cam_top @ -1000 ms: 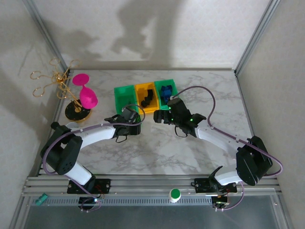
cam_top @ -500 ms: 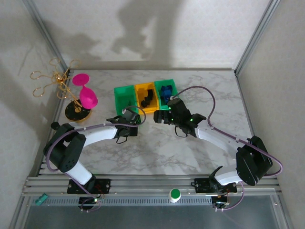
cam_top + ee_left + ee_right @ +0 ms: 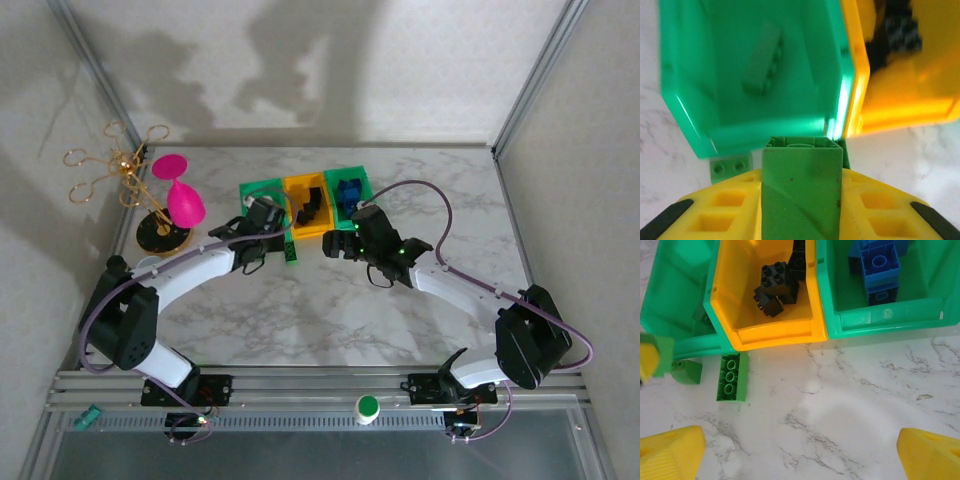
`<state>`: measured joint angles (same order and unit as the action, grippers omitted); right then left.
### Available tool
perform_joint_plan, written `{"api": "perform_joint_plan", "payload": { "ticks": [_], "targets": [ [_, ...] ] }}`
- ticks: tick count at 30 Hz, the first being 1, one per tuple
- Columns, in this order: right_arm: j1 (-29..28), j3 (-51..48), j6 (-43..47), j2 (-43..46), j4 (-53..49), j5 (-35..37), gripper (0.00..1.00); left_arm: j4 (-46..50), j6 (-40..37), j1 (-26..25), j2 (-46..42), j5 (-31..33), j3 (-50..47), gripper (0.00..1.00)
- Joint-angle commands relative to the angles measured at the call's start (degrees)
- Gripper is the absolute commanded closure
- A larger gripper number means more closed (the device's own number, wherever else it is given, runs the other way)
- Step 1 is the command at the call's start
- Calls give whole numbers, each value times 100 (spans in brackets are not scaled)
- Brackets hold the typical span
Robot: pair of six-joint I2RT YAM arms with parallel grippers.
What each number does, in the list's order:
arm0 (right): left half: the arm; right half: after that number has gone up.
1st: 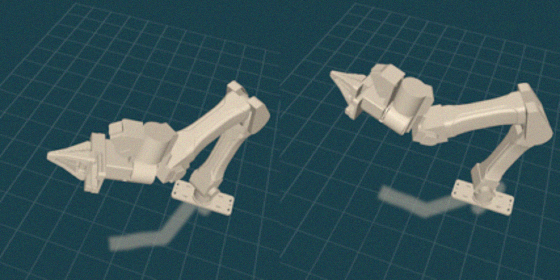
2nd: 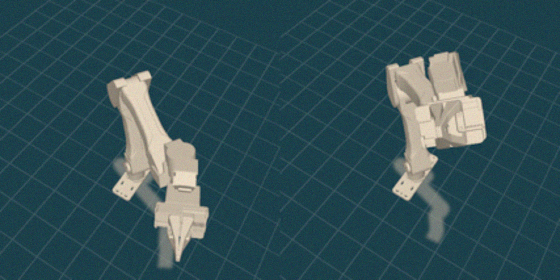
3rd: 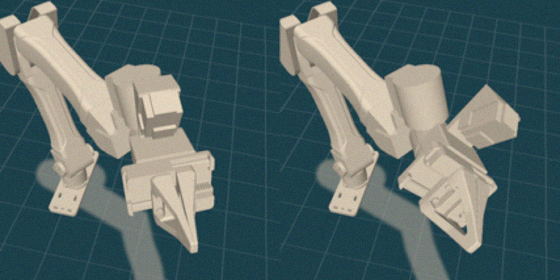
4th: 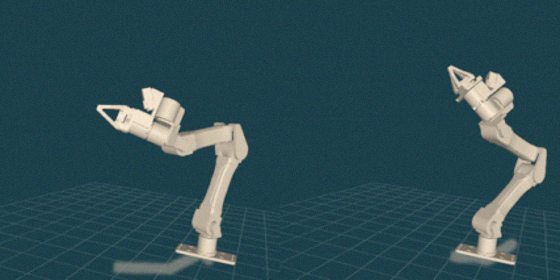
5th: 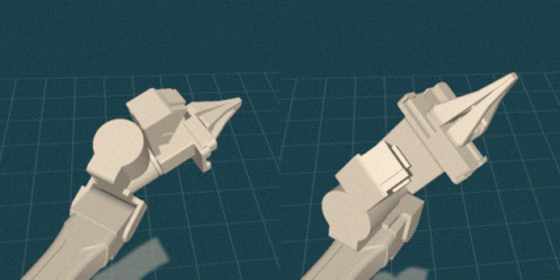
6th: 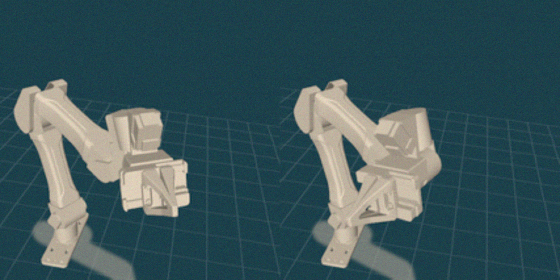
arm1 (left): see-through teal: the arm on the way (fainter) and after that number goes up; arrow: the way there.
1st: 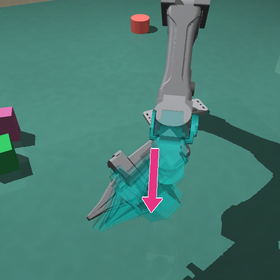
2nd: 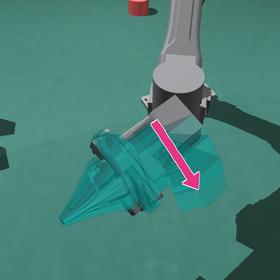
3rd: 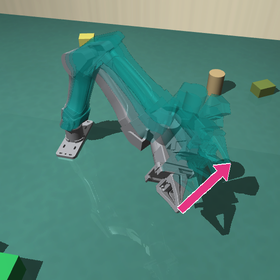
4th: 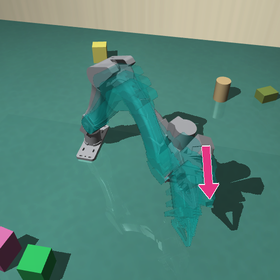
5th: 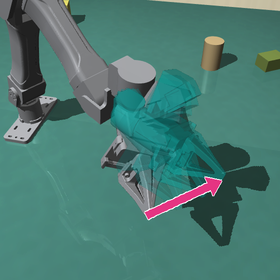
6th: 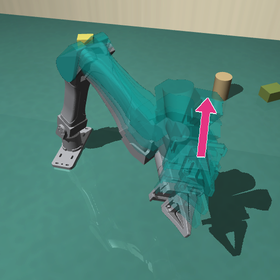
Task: Sort the legos into containers by color
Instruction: Place the lego in the container.
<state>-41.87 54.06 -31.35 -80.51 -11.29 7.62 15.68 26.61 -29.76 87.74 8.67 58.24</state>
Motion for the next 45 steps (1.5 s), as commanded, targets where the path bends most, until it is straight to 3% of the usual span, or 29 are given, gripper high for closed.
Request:
{"api": "perform_joint_plan", "payload": {
  "ticks": [1, 18, 26, 36, 45],
  "targets": [
    [42, -57, -20, 1, 376, -157, 1, 48, 32, 227, 155, 314, 397, 72],
    [47, 13, 59, -187, 734, -369, 1, -212, 22, 953, 2195, -92, 2172, 71],
    [45, 56, 103, -143, 749, -437, 1, -170, -23, 988, 2595, -128, 2375, 62],
    [45, 70, 77, -112, 839, -594, 1, -114, 33, 989, 2279, -181, 2264, 52],
    [46, -126, -3, 12, 847, -621, 1, -371, 193, 823, 967, -354, 1199, 50]
  ]
}}
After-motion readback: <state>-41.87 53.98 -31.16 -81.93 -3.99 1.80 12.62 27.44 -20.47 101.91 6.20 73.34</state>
